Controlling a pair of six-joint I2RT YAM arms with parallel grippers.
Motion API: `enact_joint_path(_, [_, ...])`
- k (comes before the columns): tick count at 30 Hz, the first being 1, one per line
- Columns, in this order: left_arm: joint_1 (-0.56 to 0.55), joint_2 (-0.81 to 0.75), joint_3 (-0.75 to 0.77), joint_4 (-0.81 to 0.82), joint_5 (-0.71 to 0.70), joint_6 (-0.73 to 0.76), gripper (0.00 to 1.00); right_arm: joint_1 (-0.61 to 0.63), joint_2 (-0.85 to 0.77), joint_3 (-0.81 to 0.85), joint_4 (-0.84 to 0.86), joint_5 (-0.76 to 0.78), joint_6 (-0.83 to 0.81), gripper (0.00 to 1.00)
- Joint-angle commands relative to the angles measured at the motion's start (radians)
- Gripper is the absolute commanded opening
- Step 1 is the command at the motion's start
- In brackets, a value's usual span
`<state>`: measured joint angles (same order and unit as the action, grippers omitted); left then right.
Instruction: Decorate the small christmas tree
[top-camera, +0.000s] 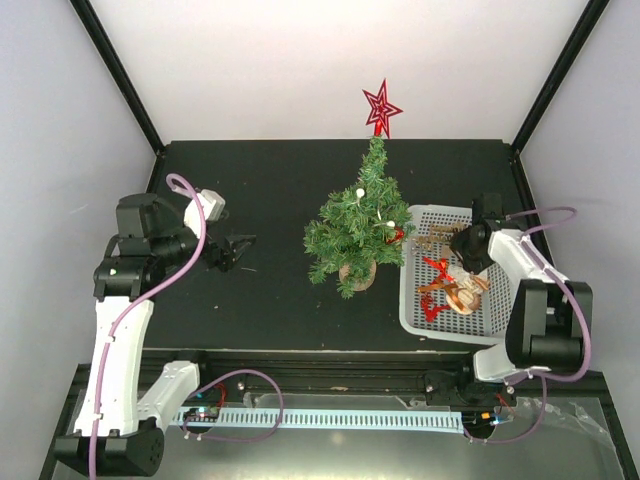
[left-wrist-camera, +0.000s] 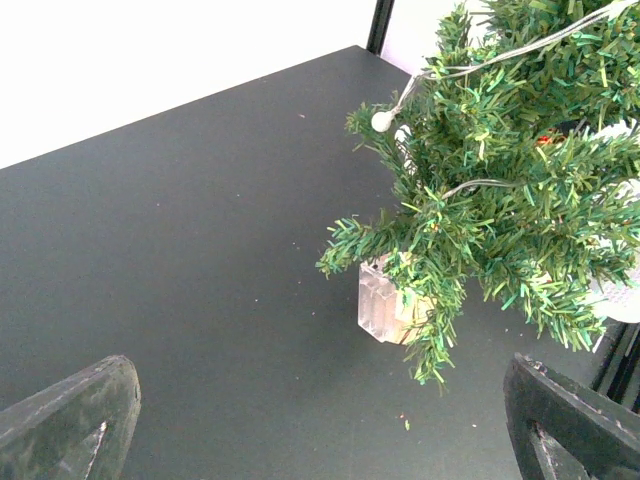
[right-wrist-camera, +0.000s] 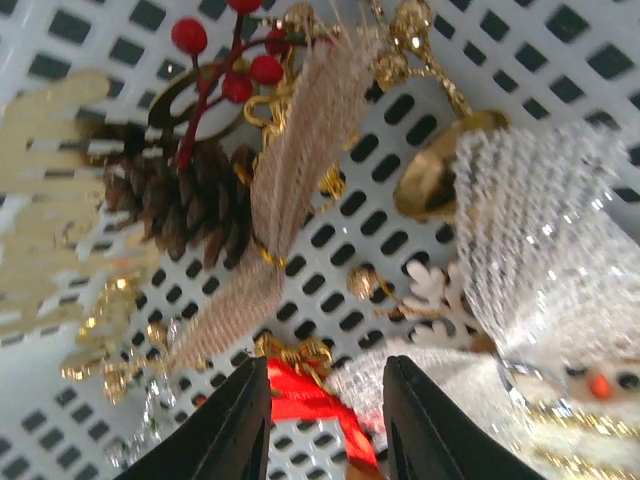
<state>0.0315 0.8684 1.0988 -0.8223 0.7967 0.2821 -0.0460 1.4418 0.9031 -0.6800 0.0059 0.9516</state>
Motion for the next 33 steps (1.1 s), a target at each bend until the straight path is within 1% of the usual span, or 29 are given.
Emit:
enact_joint_path(1, [-0.004,-0.025,-0.027,0.039,-0.017,-0.035,0.99,-0.031,0.067,0.063,0.066,0.021,0.059,0.32])
enact_joint_path(5, [-0.004,-0.035,-0.031,0.041,-0.004,-0.038,0.99,-0.053,0.1,0.084,0.096,0.022,0.062,0.32])
enact_joint_path(9, [-0.004,-0.031,-0.03,0.039,0.012,-0.04,0.99,-0.062,0.143,0.113,0.091,0.025,0.048,0.32])
enact_joint_path(19, [-0.004,-0.032,-0.033,0.038,0.015,-0.04,0.99,-0.104,0.187,0.108,0.127,0.014,0.021,0.31])
enact_joint_path(23, [-0.004,-0.034,-0.037,0.041,0.016,-0.039,0.99,-0.112,0.182,0.103,0.139,0.004,0.017,0.24])
enact_joint_path(30, [-0.004,-0.037,-0.042,0.044,0.019,-0.036,0.99,-0.114,0.134,0.075,0.165,-0.004,-0.001,0.02])
enact_joint_path(33, [-0.005,-0.04,-0.046,0.042,0.018,-0.034,0.99,-0.113,0.124,0.063,0.167,-0.012,-0.005,0.01])
